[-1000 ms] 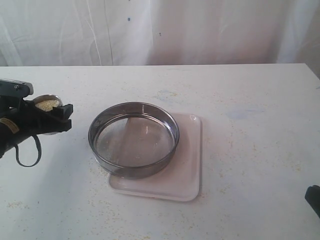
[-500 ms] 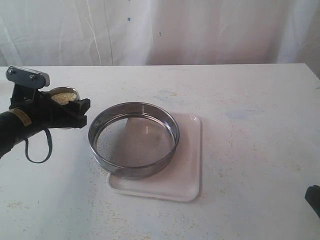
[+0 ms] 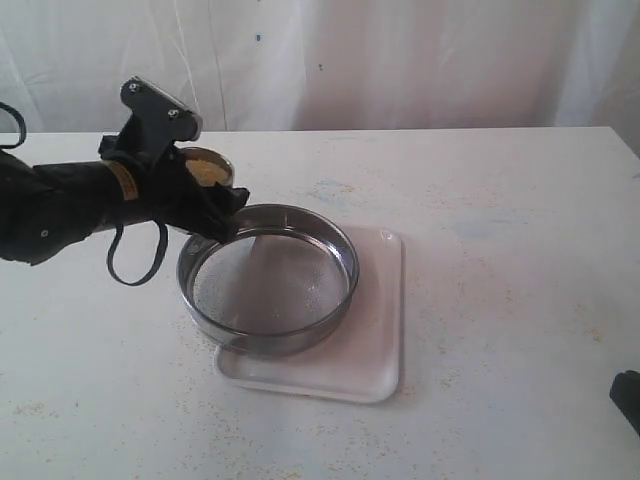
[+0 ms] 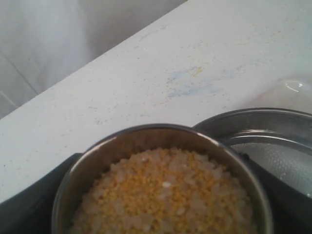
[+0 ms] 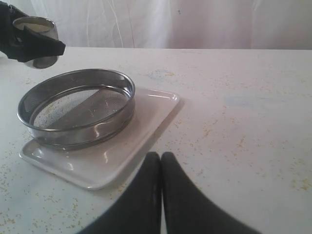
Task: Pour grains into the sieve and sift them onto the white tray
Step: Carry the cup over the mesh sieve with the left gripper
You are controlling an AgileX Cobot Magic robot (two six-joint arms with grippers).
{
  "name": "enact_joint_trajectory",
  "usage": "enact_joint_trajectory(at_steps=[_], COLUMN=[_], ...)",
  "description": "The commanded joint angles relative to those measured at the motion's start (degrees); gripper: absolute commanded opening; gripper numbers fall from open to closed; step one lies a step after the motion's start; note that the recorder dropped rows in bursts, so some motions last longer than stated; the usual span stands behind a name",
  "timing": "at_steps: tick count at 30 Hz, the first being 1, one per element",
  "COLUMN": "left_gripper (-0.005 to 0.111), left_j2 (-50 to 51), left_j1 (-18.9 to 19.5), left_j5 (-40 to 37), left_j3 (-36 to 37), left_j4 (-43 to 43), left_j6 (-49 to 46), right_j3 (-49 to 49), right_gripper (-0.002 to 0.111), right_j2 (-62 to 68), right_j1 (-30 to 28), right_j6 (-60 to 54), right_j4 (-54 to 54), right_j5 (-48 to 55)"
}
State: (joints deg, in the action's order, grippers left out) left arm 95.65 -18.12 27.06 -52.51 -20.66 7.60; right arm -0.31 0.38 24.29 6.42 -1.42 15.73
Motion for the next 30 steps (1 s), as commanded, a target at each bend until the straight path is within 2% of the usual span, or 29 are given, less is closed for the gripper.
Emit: enact_joint_trajectory(at_steps=[1,8,19,30], left_gripper=[0.000,0.000,0.000,0.000], left_j2=[-1.0,1.1,5.1,5.9], left_j1=[-2.2,-5.8,-6.7,-9.5], left_j5=[-3.4,-13.3,-17.5,-19.6], left_j3=[-3.3,-7.3,-9.6,-9.6], left_j4=[-0.8,-3.3,-6.1,-7.3], left_j6=[-3.9,-11.8,-16.5,-24.3], right_j3=[0.3,0.3,0.3,0.3], right_gripper=[0.000,0.000,0.000,0.000], right_j2=[-0.4,-0.4,-0.4,-0.4], right_j1=[-0.3,-0.3,-0.3,-0.3], right_j6=[-0.2,-0.2,-0.2,-0.2], right_j4=[-0.2,-0.2,-0.2,-0.2], right_j5=[-0.8,-0.8,-0.7,-0.8])
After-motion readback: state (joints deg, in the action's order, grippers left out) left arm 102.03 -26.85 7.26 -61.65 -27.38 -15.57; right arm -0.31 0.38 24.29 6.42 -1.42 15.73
